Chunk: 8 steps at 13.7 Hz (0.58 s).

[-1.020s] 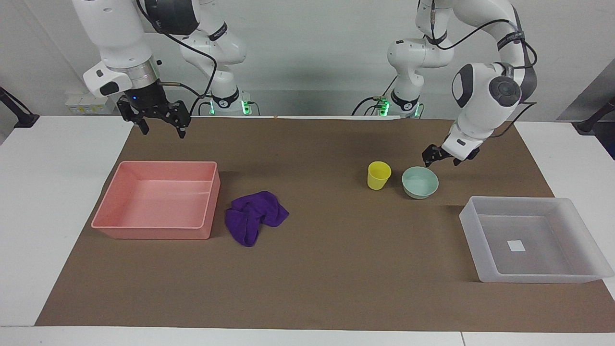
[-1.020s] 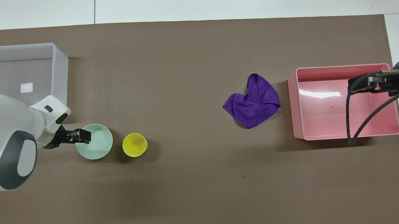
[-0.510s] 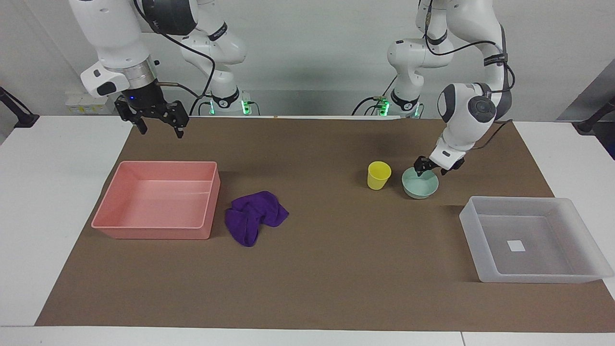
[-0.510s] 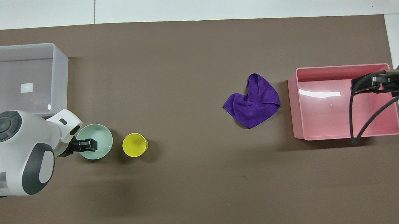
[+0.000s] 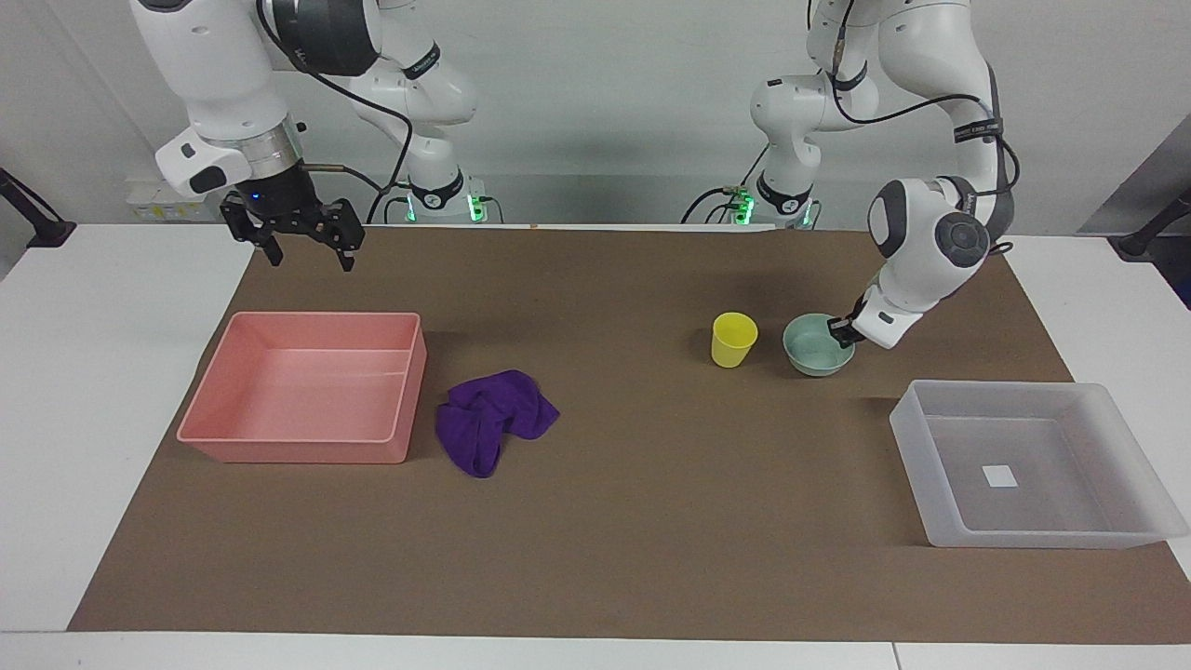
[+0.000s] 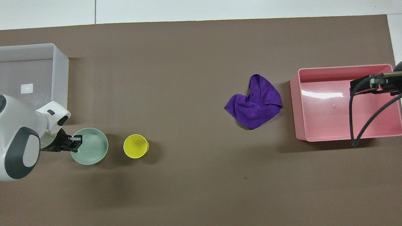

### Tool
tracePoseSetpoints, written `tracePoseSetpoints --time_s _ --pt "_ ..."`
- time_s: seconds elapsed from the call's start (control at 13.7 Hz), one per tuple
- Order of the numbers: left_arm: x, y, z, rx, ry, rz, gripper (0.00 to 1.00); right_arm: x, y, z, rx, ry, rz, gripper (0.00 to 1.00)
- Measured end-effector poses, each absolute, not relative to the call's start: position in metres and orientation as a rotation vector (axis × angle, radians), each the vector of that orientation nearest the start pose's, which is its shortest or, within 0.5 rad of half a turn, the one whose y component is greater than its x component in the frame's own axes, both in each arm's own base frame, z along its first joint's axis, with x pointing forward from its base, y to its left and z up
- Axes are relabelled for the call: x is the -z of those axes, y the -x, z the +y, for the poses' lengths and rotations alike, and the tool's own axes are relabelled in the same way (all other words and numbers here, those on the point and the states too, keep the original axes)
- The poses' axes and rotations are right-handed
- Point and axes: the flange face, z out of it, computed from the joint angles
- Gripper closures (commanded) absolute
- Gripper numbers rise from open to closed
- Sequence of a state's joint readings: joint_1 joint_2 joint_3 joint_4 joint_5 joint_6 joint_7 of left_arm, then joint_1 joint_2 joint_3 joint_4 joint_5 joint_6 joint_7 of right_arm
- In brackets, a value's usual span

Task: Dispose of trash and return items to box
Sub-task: 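Place the green bowl in the clear bin while the right gripper grasps the cloth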

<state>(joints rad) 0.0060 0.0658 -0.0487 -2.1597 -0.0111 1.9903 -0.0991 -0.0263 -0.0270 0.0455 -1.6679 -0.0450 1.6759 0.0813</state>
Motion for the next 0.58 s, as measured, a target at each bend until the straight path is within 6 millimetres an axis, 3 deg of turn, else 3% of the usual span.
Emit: tracePoseSetpoints --time_s 0.22,0.36,0.51,0.58 --pt "-0.418 -0.540 -0.015 -0.420 3.108 -0.116 1.00 -0.581 -0.567 0.032 0.092 3.180 0.022 0.00" --pt "-0.478 -0.554 -0.012 -0.371 3.116 -0.126 1.00 -0.563 -0.577 0.051 0.095 3.177 -0.004 0.00" --pt "-0.535 -0.570 0.020 -0.215 3.130 -0.209 1.00 -0.541 -0.585 0.066 0.092 3.174 -0.010 0.00" --pt "-0.551 -0.577 0.044 -0.156 3.133 -0.269 1.00 -0.528 -0.589 0.073 0.089 3.173 -0.010 0.00"
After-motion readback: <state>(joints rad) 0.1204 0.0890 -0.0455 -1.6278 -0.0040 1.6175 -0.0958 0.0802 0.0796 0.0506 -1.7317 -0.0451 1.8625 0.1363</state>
